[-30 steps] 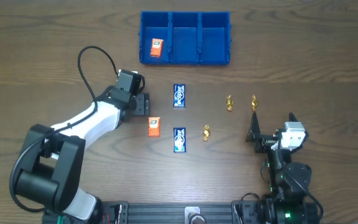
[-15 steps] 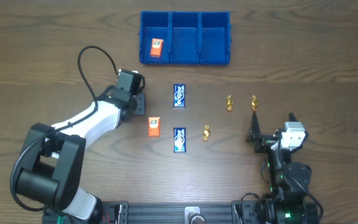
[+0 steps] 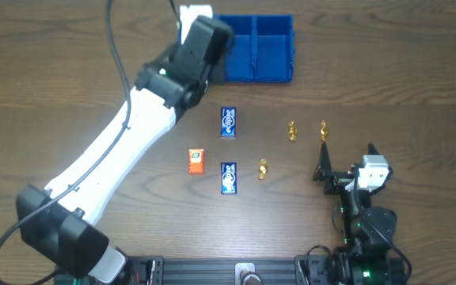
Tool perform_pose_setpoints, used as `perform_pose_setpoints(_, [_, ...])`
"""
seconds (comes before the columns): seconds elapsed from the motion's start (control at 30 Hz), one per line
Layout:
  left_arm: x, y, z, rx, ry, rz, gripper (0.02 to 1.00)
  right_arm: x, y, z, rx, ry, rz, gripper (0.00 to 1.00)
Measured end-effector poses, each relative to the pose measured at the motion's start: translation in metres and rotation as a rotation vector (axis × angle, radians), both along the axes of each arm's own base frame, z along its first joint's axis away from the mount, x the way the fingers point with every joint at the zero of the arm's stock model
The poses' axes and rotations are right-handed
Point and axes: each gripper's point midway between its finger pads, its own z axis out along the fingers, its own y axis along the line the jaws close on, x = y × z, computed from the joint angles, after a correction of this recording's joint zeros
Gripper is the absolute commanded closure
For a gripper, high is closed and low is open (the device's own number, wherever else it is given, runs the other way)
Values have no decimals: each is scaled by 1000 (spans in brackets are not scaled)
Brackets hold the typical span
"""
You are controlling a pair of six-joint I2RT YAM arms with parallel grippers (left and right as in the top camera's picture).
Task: Sort Candies Into Trays
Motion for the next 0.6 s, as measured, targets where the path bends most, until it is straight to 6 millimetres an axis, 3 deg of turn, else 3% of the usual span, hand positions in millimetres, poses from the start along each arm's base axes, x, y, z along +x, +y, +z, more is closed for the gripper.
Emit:
perform_pose_setpoints(0.07, [18, 6, 25, -14, -48, 41, 715, 0, 0, 0, 0, 0, 0, 3])
perform_pose_setpoints(0.13, [42, 13, 30, -14, -55, 80, 715, 0, 0, 0, 0, 0, 0, 3])
perform_pose_setpoints(0.2, [66, 18, 9, 12, -3, 106, 715, 0, 0, 0, 0, 0, 0, 3])
perform_pose_setpoints(0.23, [77, 20, -11, 34, 42, 116, 715, 0, 0, 0, 0, 0, 0, 3])
perform_pose_setpoints(0.3, [88, 20, -40, 59, 102, 121, 715, 0, 0, 0, 0, 1, 0, 3])
perform_pose_setpoints(0.33, [95, 19, -67, 73, 152, 119, 715, 0, 0, 0, 0, 0, 0, 3])
perform_pose_setpoints(0.43, [99, 17, -113, 82, 244, 104, 713, 0, 0, 0, 0, 0, 0, 3])
perform_pose_setpoints(0.5, [99, 18, -125, 77, 270, 100, 713, 0, 0, 0, 0, 0, 0, 3])
perform_pose_setpoints(0.6, [102, 22, -125, 55, 278, 100, 713, 0, 0, 0, 0, 0, 0, 3])
